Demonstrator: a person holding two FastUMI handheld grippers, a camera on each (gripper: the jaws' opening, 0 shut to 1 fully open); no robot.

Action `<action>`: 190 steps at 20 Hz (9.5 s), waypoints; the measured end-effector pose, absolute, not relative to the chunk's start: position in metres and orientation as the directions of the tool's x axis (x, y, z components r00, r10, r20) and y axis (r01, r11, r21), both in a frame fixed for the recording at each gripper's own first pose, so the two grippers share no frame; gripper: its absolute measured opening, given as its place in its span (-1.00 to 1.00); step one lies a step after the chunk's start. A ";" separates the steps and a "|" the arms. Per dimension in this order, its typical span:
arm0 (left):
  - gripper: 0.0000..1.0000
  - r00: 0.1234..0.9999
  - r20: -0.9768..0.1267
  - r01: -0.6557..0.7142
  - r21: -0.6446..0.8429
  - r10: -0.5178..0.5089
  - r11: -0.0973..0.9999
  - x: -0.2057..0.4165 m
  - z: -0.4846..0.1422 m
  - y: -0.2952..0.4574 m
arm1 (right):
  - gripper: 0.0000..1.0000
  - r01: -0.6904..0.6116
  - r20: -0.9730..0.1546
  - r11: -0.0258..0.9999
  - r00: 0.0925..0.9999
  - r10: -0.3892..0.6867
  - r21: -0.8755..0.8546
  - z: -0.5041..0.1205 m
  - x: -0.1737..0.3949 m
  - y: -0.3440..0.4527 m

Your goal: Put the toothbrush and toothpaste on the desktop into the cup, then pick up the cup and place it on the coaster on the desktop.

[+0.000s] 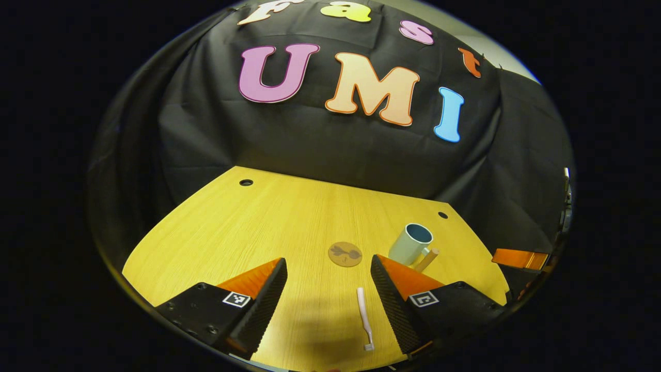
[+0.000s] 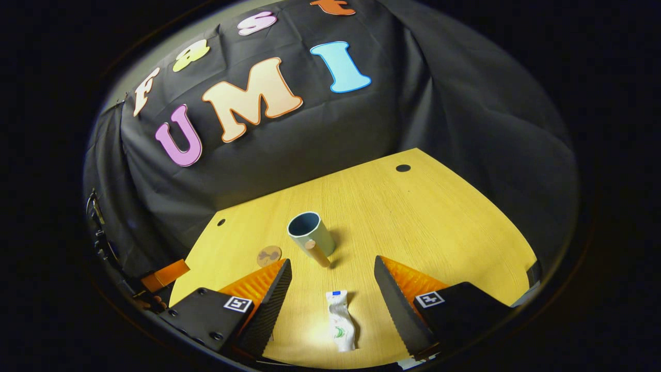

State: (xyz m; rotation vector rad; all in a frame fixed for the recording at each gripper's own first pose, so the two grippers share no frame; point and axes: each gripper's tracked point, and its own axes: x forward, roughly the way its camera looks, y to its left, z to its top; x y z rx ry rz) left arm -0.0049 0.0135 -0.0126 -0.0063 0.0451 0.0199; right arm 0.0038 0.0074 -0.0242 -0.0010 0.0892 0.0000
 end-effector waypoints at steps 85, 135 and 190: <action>0.63 0.538 -0.833 -0.056 0.116 0.128 0.992 0.054 -0.166 -0.011 | -0.68 -0.015 -0.660 0.996 0.749 -0.048 -0.089 -0.194 0.063 -0.005; -1.00 0.936 -0.242 0.266 0.021 -0.254 0.964 0.100 0.041 -0.082 | -0.69 -0.272 0.016 0.962 0.962 0.272 0.006 0.015 0.099 0.113; -0.22 0.778 0.146 0.592 0.157 -0.611 0.791 0.170 0.075 -0.168 | 0.92 0.012 0.231 0.987 0.972 -0.050 0.163 -0.011 0.111 0.030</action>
